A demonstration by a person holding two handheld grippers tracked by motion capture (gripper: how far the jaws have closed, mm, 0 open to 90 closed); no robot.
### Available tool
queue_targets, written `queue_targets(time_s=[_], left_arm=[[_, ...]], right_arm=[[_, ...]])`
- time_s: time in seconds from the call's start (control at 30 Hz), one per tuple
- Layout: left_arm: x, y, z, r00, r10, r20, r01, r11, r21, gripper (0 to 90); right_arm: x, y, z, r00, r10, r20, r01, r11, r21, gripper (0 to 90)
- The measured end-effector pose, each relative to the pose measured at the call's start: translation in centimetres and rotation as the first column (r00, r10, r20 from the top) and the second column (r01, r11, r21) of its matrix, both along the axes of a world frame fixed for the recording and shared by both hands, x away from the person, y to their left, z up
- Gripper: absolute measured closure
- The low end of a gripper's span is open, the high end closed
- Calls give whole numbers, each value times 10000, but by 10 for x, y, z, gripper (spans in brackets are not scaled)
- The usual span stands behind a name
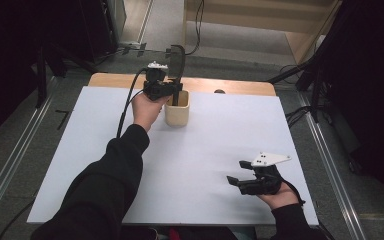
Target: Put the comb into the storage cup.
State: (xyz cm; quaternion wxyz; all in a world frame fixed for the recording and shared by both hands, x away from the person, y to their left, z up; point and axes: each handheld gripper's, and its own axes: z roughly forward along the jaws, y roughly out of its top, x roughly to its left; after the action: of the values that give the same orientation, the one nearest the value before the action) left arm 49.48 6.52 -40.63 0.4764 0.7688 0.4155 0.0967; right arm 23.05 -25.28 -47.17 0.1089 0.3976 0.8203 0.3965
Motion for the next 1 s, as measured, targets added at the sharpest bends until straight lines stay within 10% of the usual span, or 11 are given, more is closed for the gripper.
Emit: queue_targets(time_s=[1.0], left_arm=[[-7, 0, -9, 9997, -202, 119, 200, 9996, 200, 691]], right_arm=[[0, 2, 0, 10000, 29, 24, -29, 9999, -115, 245]])
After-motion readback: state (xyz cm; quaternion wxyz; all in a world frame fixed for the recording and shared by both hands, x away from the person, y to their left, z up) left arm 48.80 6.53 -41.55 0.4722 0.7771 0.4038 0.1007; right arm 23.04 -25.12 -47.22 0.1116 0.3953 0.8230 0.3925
